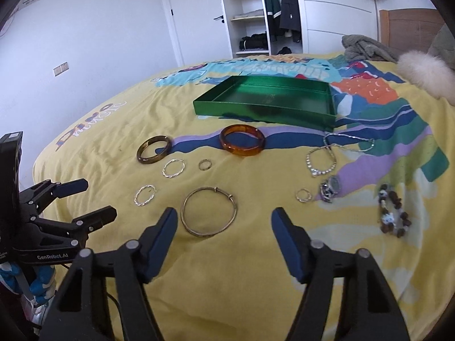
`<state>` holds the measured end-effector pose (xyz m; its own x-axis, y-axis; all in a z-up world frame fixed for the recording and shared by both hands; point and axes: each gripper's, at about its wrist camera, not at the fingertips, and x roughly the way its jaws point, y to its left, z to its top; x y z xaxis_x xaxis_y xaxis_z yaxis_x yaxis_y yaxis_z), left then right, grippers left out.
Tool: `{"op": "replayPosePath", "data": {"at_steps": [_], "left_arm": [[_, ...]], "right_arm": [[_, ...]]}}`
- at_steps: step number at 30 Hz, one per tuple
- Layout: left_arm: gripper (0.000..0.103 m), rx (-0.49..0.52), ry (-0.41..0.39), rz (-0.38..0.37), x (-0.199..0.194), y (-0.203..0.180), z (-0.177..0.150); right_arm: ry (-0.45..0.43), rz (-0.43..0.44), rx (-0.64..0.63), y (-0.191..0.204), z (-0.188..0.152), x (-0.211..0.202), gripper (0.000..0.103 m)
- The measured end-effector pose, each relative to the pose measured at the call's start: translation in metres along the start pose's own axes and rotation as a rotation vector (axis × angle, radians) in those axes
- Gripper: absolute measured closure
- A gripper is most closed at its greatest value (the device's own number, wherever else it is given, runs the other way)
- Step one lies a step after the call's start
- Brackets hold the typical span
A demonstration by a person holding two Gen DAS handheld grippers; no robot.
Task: Organize jewelry
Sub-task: 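Grasp the thin silver bangle with the right tool while the left tool grasps a silver hoop earring, then release the silver bangle into the green tray while the left tool drops its earring there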
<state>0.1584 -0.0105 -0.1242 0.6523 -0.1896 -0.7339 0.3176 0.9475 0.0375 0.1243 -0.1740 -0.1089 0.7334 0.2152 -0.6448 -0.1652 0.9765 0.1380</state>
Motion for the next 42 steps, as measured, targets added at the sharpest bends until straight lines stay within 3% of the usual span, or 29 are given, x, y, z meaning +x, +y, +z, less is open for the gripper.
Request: {"op": "replayPosePath", "data": {"at_steps": [8,11,18,21,22,33,37,42], "left_arm": [[0.029,0.001,0.066,-0.011,0.037,0.003,0.006],[0.034,-0.014,0.098,-0.026,0.051,0.005,0.006],[0.038,-0.012,0.117,-0.034,0.072,0.003,0.005],[0.055,-0.009,0.11,-0.057,0.071,0.0,0.009],[0.063,-0.007,0.107,-0.065,0.07,-0.002,0.01],[0.063,-0.044,0.03,-0.087,0.035,0.002,0.026],[0.063,-0.041,-0.035,-0.1,0.02,0.001,0.058],[0.063,-0.036,-0.101,-0.093,0.025,0.0,0.12]], "right_arm": [[0.117,0.075,-0.059,-0.007,0.014,0.064,0.067],[0.154,0.089,-0.081,-0.007,0.017,0.082,0.081],[0.234,0.087,-0.167,-0.004,0.012,0.111,0.083],[0.237,0.081,-0.198,-0.002,0.01,0.111,0.088],[0.236,0.077,-0.204,-0.001,0.01,0.11,0.094],[0.104,0.036,-0.156,-0.005,0.015,0.062,0.098],[0.03,0.006,-0.122,-0.013,0.04,0.041,0.098],[-0.04,-0.065,-0.043,-0.046,0.092,0.035,0.098]]}}
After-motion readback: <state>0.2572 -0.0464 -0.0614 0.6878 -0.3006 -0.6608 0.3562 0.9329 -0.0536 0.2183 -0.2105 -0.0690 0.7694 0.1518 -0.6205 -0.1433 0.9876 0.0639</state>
